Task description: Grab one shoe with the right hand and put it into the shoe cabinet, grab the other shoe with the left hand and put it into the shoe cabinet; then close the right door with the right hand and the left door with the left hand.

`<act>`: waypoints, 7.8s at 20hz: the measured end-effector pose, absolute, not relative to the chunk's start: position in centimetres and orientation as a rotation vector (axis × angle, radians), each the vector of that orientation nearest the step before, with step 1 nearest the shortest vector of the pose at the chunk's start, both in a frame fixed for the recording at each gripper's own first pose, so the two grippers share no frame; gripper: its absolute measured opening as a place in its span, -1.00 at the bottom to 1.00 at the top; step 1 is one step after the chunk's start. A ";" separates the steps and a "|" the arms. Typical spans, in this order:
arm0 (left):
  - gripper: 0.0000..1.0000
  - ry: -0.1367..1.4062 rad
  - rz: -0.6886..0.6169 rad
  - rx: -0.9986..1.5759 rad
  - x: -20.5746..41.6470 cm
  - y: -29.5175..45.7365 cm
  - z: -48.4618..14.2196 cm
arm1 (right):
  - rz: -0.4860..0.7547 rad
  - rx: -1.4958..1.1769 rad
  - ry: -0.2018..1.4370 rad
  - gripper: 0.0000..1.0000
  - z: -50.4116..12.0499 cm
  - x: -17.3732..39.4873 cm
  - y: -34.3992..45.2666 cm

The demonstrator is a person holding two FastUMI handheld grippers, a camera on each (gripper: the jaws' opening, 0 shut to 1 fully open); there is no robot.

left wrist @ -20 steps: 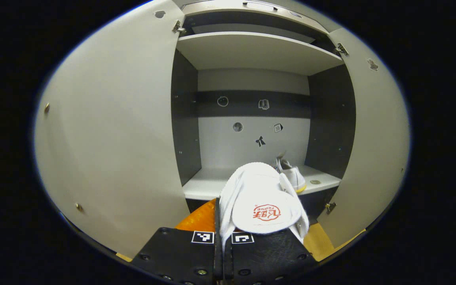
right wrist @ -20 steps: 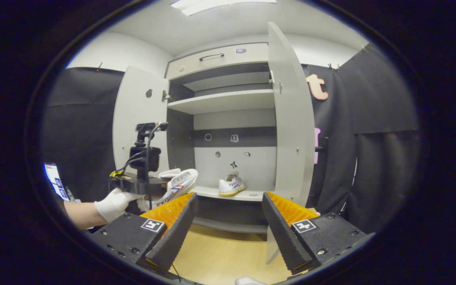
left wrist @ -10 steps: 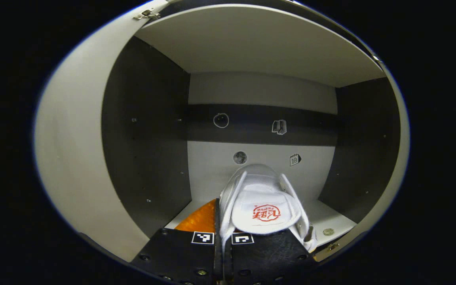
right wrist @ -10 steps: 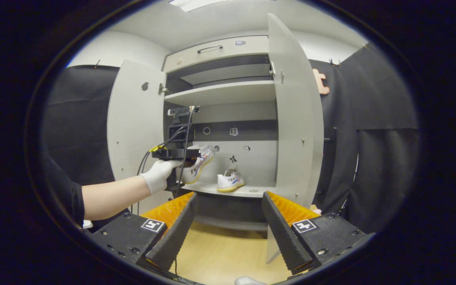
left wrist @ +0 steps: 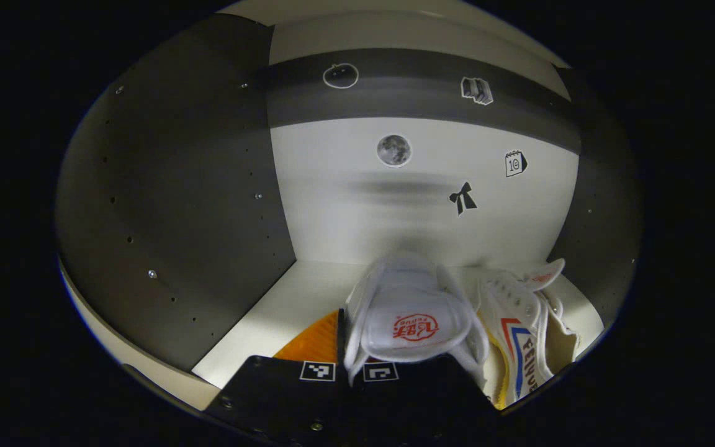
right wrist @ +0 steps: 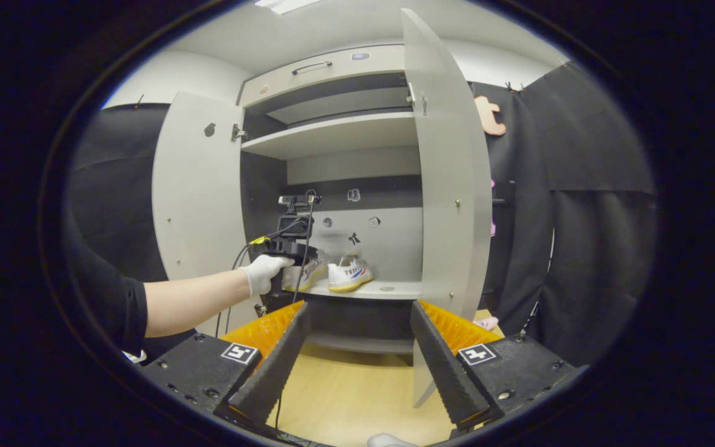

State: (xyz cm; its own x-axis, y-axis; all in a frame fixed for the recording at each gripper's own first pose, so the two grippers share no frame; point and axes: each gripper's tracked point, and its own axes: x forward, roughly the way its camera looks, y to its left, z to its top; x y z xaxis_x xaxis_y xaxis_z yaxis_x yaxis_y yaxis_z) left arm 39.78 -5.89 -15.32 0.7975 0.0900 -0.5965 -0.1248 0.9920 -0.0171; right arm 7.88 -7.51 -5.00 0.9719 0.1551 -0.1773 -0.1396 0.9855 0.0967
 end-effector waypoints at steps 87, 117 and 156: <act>0.91 0.102 0.089 -0.094 -1.4 -5.5 0.8 | 0.059 0.054 0.053 0.87 0.2 12.2 -16.4; 0.92 0.067 0.208 -0.034 1.1 12.4 0.0 | 0.018 0.008 0.160 1.00 -4.1 1.8 -7.7; 0.75 0.012 0.206 -0.012 10.9 2.1 1.4 | 0.074 0.035 0.222 1.00 -6.2 -1.9 -16.7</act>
State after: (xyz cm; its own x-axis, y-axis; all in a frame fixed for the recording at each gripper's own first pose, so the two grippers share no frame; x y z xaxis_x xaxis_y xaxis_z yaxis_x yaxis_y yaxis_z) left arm 10.91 2.07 1.40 0.9788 0.2042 -0.0131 -0.2043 0.9789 -0.0104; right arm -1.94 -16.65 -6.16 0.9728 0.0768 -0.2187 -0.0690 0.9967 0.0429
